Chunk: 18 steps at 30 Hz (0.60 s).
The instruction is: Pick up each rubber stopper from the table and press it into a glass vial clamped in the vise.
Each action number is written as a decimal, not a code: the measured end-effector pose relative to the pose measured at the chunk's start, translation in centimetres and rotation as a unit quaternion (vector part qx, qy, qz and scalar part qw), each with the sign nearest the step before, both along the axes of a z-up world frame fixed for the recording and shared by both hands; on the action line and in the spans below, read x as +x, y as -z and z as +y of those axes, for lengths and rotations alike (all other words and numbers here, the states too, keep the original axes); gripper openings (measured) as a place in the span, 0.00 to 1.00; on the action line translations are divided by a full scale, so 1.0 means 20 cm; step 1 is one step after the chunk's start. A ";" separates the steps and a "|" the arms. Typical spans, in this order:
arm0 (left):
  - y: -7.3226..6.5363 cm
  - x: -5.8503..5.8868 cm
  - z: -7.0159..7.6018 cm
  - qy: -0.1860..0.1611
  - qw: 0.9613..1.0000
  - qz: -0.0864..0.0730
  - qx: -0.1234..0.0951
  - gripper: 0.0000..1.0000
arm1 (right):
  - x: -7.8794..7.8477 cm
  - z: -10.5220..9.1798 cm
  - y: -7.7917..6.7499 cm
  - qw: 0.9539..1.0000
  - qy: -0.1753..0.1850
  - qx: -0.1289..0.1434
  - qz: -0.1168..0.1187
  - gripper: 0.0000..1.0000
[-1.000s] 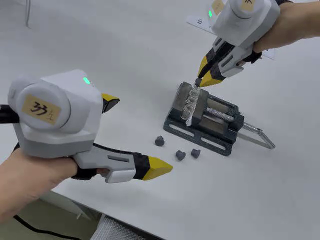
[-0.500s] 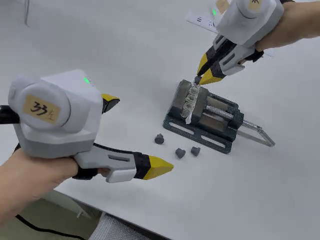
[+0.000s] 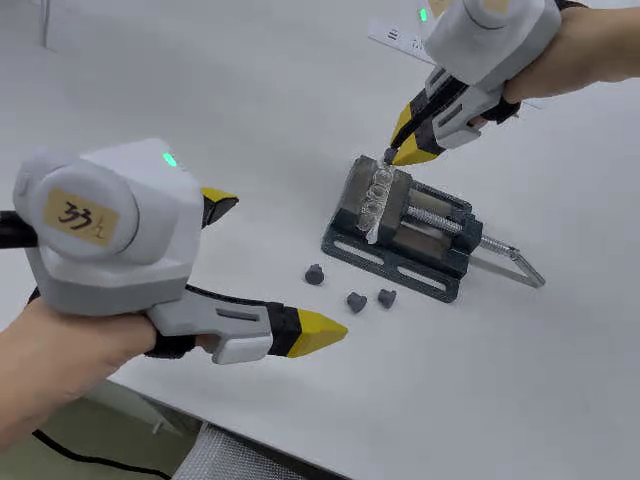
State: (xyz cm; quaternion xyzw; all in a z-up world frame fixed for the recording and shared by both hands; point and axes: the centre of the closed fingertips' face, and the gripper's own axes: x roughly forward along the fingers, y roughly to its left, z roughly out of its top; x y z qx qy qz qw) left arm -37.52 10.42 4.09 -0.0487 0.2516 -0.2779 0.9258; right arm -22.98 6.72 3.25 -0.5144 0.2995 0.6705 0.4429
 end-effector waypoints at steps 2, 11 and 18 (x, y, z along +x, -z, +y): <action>0.00 0.00 -0.01 0.001 1.000 0.000 -0.001 0.99 | -0.01 0.00 0.00 1.000 0.011 0.002 -0.004 0.03; -0.01 -0.01 -0.04 0.004 1.000 -0.002 -0.005 0.99 | -0.01 0.00 0.00 0.996 0.090 0.002 0.000 0.03; -0.02 -0.01 -0.03 0.001 1.000 -0.004 -0.006 0.99 | -0.03 -0.02 -0.02 0.997 0.071 -0.007 -0.014 0.04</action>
